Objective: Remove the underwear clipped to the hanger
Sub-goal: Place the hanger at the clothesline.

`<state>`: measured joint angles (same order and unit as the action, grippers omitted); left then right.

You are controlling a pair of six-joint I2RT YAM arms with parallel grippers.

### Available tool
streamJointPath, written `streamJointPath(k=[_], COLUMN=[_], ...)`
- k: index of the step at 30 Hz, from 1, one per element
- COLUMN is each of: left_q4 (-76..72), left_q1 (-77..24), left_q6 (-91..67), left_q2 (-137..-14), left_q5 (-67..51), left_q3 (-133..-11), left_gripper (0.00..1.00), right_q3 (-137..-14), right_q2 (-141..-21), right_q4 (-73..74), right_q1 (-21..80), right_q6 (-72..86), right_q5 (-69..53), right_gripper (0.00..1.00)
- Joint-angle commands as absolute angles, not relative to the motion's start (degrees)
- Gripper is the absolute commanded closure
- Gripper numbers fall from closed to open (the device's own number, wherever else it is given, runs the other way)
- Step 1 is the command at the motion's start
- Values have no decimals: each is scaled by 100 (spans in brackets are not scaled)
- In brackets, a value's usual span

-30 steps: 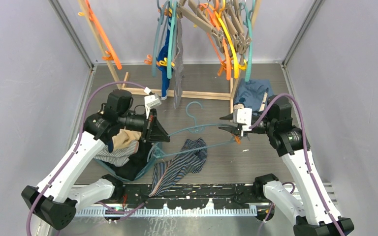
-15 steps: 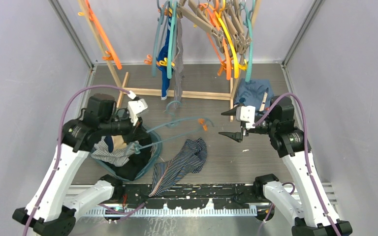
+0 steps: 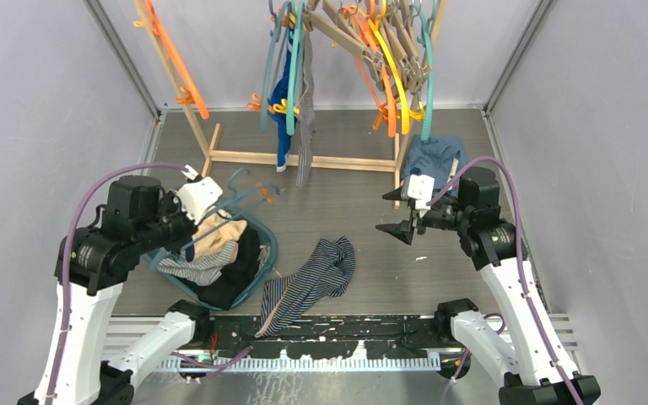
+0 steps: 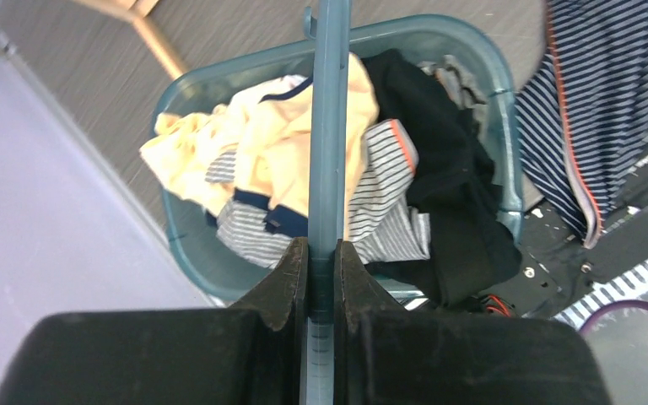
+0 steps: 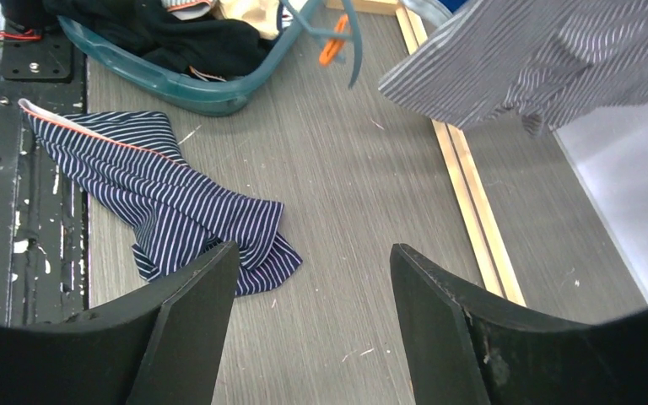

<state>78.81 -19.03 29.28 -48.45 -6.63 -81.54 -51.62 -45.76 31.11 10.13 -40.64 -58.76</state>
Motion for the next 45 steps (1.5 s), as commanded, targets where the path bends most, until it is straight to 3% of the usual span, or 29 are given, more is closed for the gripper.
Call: streamJointPath(k=[1,17,35,45], left_q4=[7432,6456,6158,5356], left_q1=[-1696,-1614,-1611,-1617], left_q6=[2688,1722,1218,1033], left_q2=[-4956,-5870,-8162,-8464], left_q5=[233,182,254,406], left_q3=[-8442,-9693,-12856,-13166], left_gripper=[100,100,100,100], right_q3=[-5106,-4396,-4260,-4224], right_q2=[-4534,-4287,-4219,-4184], right_q4=[2752,2303,2230,2229], right_q1=[957,719,567,562], right_q6=[-3618,-3310,-3277,-3308], right_q5=[-5428,-5012,-5029,-4976], right_gripper=[28,27,27,27])
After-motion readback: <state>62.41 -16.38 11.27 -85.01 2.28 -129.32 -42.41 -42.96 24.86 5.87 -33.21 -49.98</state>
